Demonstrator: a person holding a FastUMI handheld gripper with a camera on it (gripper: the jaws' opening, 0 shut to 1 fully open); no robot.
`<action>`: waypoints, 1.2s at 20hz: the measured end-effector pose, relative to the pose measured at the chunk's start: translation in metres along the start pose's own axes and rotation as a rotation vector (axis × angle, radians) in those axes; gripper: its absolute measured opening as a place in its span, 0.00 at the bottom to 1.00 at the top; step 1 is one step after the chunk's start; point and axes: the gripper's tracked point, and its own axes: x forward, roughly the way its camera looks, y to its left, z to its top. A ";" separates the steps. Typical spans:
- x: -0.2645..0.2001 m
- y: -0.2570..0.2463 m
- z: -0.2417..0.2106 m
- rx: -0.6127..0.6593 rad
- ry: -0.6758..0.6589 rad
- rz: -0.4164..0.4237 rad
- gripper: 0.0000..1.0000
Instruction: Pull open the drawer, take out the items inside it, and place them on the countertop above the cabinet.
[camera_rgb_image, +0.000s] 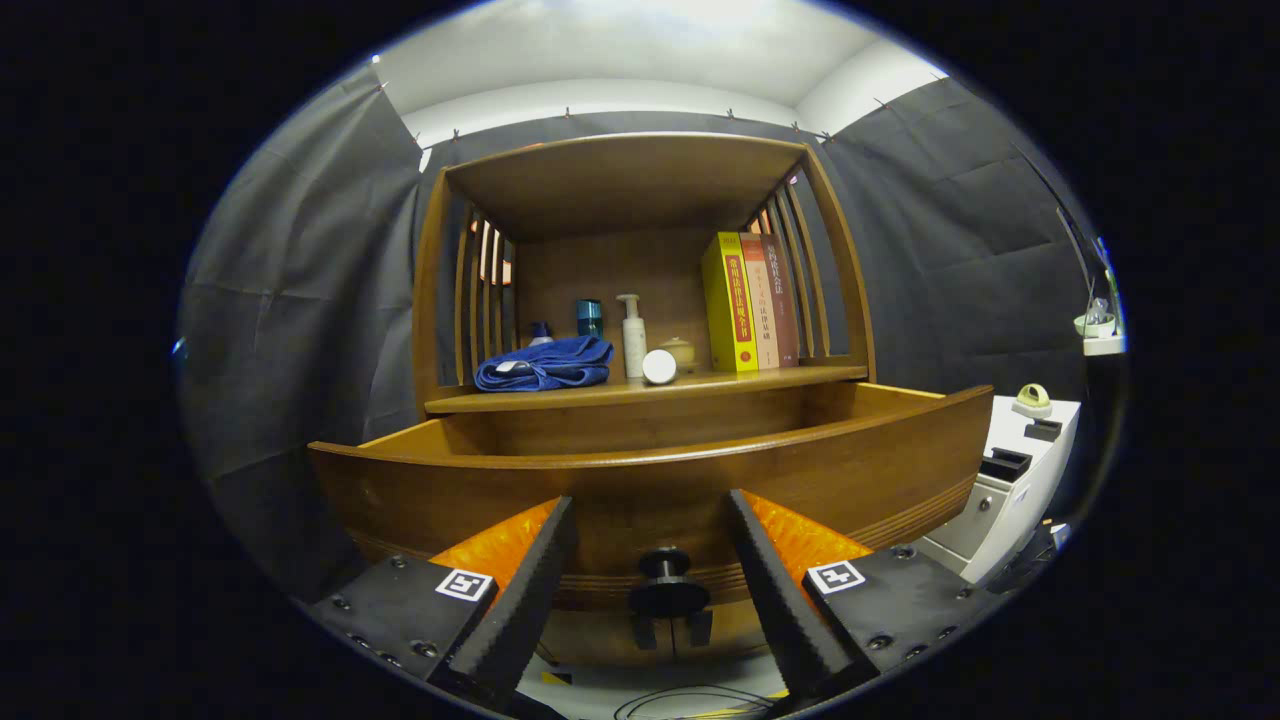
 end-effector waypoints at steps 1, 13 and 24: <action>0.002 0.000 0.000 0.010 -0.004 0.003 0.99; 0.006 -0.001 -0.008 -0.009 0.017 0.012 0.99; 0.052 0.000 -0.011 -0.021 0.059 0.018 0.99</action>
